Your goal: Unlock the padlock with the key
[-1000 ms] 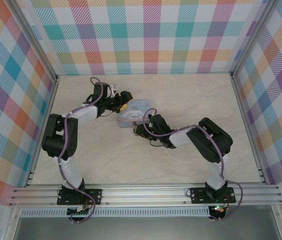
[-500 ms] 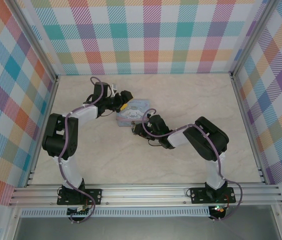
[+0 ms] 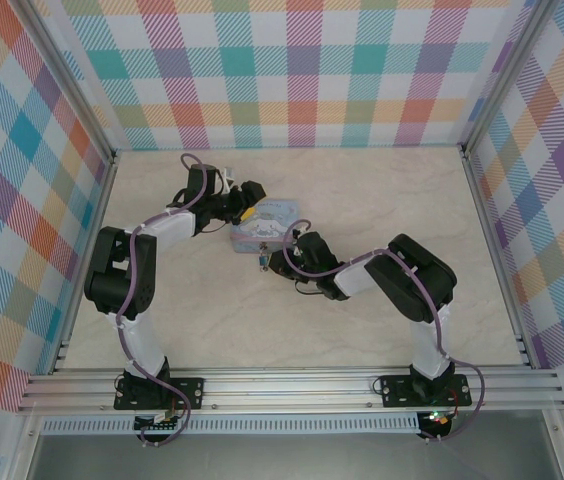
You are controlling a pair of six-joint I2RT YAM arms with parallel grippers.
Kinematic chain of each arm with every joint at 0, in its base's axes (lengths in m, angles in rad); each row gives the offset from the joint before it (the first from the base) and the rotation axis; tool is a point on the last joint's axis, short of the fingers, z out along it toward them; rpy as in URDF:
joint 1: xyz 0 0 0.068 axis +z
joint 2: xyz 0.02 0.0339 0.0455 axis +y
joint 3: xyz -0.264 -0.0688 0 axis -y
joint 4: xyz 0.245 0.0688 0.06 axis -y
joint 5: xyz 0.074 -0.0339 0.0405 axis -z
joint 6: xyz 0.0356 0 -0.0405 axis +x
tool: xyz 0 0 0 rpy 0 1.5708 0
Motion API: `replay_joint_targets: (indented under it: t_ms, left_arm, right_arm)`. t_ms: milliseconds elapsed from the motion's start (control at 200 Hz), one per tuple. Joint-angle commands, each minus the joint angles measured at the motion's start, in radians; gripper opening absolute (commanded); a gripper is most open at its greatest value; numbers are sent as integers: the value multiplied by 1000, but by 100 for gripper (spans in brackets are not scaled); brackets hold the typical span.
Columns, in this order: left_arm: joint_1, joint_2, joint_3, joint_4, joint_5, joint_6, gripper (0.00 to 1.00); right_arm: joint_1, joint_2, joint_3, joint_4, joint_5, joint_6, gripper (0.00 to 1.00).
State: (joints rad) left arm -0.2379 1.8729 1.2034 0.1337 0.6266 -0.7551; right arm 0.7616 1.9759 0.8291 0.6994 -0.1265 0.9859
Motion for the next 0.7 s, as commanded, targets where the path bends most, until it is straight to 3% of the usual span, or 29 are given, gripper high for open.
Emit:
replay_joint_targets:
  t_ms: [0,150,370,525,695]
  left_arm:
    - [-3,-3,0,-25,-12,1,73]
    - [-4,-32,-36,-24,-24,1,72]
    - [-13,-85,-106,-8,-20,-15,72]
    - [-26,-135,-163,8,-28,-34,73]
    - [-41,-187,-218,19,-41,-50,72]
  right_arm:
    - [16,-19,-22,-4,-15,-18,15]
    - [16,-85,-82,9,26,-43,24]
    - [5,-224,-175,-48,91,-126,46]
    - [-43,-230,-170,-9,-2,-138,57]
    - [-87,-218,-135,3,-47,-154,58]
